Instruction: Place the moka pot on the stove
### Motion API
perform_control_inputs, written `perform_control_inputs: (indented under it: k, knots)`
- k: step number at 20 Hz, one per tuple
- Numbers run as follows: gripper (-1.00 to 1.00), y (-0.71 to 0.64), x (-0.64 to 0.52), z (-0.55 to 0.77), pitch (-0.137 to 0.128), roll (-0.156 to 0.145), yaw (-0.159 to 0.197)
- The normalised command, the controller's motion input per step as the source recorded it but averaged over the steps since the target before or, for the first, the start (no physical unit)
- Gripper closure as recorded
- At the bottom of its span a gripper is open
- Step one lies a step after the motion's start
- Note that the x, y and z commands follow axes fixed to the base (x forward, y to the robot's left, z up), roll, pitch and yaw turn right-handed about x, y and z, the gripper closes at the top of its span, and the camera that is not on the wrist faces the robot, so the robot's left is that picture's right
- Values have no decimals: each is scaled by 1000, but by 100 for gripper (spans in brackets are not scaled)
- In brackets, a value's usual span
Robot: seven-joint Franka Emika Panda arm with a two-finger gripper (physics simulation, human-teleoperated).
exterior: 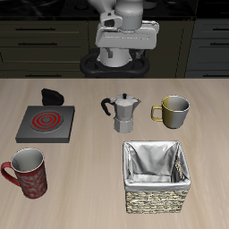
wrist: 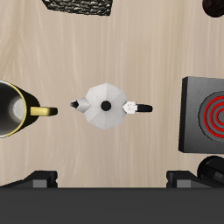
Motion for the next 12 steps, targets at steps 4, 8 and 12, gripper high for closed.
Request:
perform_control_inputs:
  k: [4,8,12]
  knots:
    - [-100,147,101,-262,-34,22,26]
    - [-100,15,58,-199,-31,-4,32]
    - [-100,22,-10,-235,-50,-27,3]
